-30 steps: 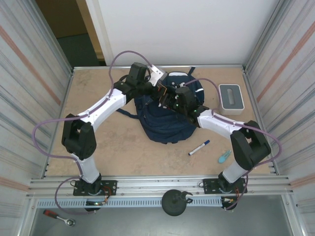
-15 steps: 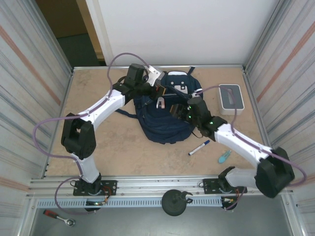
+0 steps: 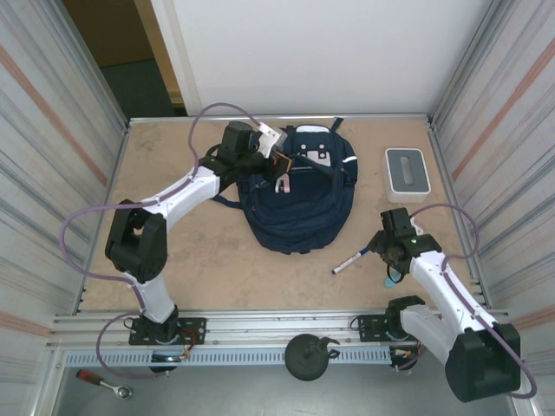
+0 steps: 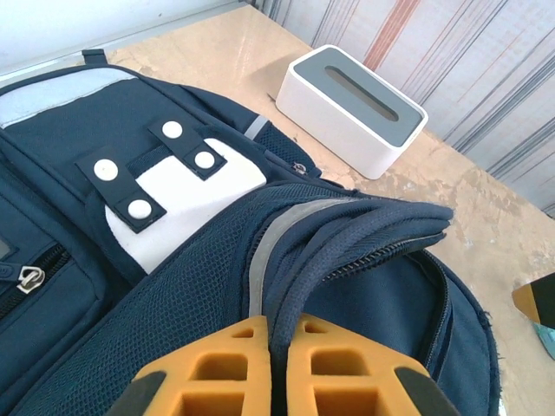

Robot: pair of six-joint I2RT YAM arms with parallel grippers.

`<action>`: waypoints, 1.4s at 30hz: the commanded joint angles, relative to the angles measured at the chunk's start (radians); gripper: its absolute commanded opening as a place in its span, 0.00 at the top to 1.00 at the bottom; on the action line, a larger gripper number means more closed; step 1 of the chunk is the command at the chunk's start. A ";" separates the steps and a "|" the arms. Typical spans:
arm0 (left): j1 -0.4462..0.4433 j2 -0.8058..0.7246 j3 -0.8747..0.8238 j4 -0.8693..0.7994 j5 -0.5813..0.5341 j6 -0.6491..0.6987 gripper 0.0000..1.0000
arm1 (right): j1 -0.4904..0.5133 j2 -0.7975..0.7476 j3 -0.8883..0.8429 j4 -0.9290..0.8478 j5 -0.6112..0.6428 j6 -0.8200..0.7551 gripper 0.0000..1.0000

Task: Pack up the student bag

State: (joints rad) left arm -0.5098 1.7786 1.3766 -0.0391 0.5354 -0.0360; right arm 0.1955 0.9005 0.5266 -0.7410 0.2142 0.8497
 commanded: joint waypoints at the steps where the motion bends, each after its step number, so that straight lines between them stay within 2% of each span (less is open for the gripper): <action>1: 0.012 -0.042 -0.024 0.089 0.030 -0.028 1.00 | -0.009 -0.021 -0.009 -0.089 0.059 0.081 0.24; 10: 0.011 -0.069 -0.085 0.171 0.062 -0.065 1.00 | -0.026 0.012 -0.014 -0.167 0.105 0.179 0.23; 16: 0.011 -0.086 -0.113 0.192 0.078 -0.072 1.00 | -0.069 0.083 -0.041 -0.095 0.025 0.159 0.25; 18: 0.014 -0.095 -0.127 0.202 0.078 -0.073 1.00 | -0.090 0.130 -0.053 -0.070 -0.016 0.147 0.29; 27: 0.030 -0.124 -0.163 0.229 0.080 -0.085 1.00 | -0.119 0.149 -0.067 -0.027 -0.069 0.114 0.48; 30: 0.036 -0.129 -0.172 0.229 0.079 -0.084 1.00 | -0.119 0.163 -0.066 -0.023 -0.078 0.107 0.50; 42: 0.044 -0.130 -0.171 0.224 0.076 -0.096 1.00 | -0.115 0.094 -0.067 0.007 -0.133 0.054 0.67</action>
State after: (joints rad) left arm -0.4831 1.7123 1.2007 0.1387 0.5995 -0.1097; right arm 0.0837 1.0214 0.4633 -0.7338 0.1066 0.9348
